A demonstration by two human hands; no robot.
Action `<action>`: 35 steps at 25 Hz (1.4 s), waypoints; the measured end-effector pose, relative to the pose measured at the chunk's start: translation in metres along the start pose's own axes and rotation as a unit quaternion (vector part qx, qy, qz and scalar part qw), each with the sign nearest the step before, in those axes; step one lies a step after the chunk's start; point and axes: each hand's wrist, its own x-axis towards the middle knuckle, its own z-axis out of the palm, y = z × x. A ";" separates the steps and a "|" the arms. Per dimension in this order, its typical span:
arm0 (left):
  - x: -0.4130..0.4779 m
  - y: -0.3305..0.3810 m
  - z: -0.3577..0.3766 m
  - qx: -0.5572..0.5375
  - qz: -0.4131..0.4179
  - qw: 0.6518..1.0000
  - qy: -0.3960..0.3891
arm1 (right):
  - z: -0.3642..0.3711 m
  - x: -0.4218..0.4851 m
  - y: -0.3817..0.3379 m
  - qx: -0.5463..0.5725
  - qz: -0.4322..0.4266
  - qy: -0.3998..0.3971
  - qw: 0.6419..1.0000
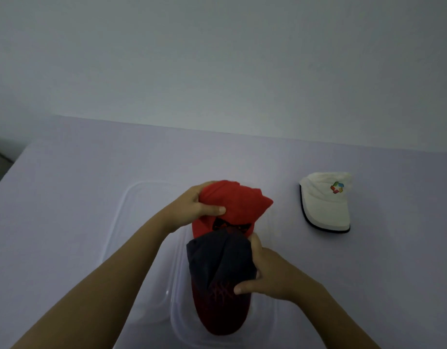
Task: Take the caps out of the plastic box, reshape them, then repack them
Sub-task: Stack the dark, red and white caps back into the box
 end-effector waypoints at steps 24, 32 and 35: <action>-0.036 -0.025 0.009 0.228 -0.072 0.971 0.012 | -0.012 0.005 0.020 -0.225 0.059 0.172 0.957; -0.029 -0.035 0.008 0.315 -0.066 0.943 -0.078 | -0.013 0.004 0.025 -0.283 0.076 0.157 0.943; -0.024 -0.035 0.011 0.412 -0.051 0.907 -0.069 | -0.010 0.004 0.024 -0.317 0.099 0.148 0.932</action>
